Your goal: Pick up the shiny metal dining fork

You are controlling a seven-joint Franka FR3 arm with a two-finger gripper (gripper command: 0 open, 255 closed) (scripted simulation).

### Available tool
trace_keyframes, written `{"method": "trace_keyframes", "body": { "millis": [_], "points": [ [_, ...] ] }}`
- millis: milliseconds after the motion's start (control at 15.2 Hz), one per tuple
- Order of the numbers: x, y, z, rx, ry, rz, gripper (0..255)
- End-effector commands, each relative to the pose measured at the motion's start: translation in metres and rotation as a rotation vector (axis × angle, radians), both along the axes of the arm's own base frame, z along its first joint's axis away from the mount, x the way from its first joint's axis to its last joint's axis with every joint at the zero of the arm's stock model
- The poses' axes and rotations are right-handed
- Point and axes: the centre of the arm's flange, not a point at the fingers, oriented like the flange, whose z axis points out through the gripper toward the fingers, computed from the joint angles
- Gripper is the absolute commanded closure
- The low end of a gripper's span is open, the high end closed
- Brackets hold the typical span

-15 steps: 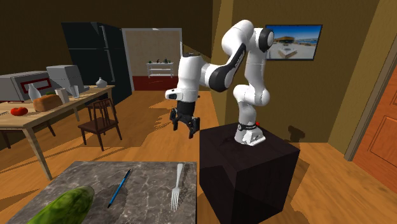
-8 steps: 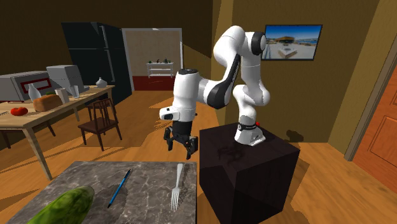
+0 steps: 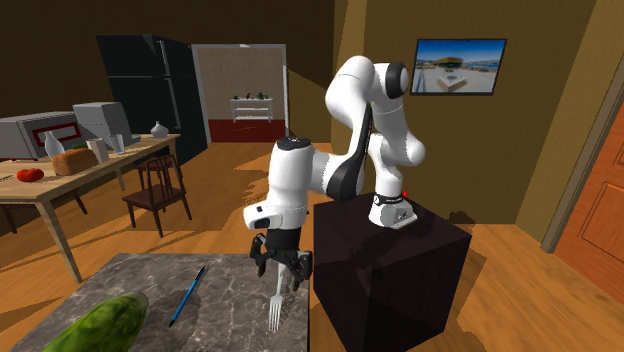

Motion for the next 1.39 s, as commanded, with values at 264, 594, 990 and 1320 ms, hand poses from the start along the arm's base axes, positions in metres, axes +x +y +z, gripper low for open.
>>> {"method": "trace_keyframes", "body": {
  "millis": [264, 594, 990, 1320],
  "points": [
    [0.003, 0.007, -0.031, 0.001, -0.002, 0.011, 0],
    [0.002, 0.007, -0.044, 0.001, -0.002, 0.011, 255],
    [0.002, 0.007, -0.045, 0.002, -0.002, 0.011, 255],
    [0.002, 0.007, -0.034, 0.002, -0.001, 0.011, 255]
  ]
}}
